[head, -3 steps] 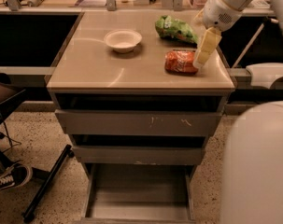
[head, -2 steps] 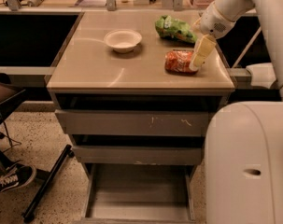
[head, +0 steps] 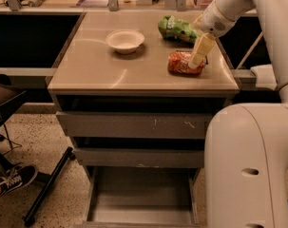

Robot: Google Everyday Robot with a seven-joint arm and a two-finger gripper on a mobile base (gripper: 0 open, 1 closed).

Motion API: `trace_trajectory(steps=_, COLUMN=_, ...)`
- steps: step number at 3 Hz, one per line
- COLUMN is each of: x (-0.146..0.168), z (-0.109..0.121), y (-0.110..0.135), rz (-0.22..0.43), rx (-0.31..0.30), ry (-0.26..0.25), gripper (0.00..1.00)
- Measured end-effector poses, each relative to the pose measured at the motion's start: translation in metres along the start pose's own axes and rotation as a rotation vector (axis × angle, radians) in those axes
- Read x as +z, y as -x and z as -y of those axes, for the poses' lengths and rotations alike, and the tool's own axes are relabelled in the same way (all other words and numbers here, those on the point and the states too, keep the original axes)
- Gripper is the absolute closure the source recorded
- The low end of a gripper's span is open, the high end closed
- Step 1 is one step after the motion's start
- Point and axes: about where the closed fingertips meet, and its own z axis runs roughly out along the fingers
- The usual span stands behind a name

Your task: Place coke can into bottom drawer

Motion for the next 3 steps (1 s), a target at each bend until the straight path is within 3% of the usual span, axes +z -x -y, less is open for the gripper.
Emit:
trace_trajectory(steps=2, x=0.047, z=-0.027, y=-0.024, rz=0.039, rx=0.046, ry=0.105, gripper=0.00)
trace_trajectory(steps=3, x=0.053, z=-0.029, y=-0.026, rz=0.038, rx=0.050, ry=0.116, gripper=0.00)
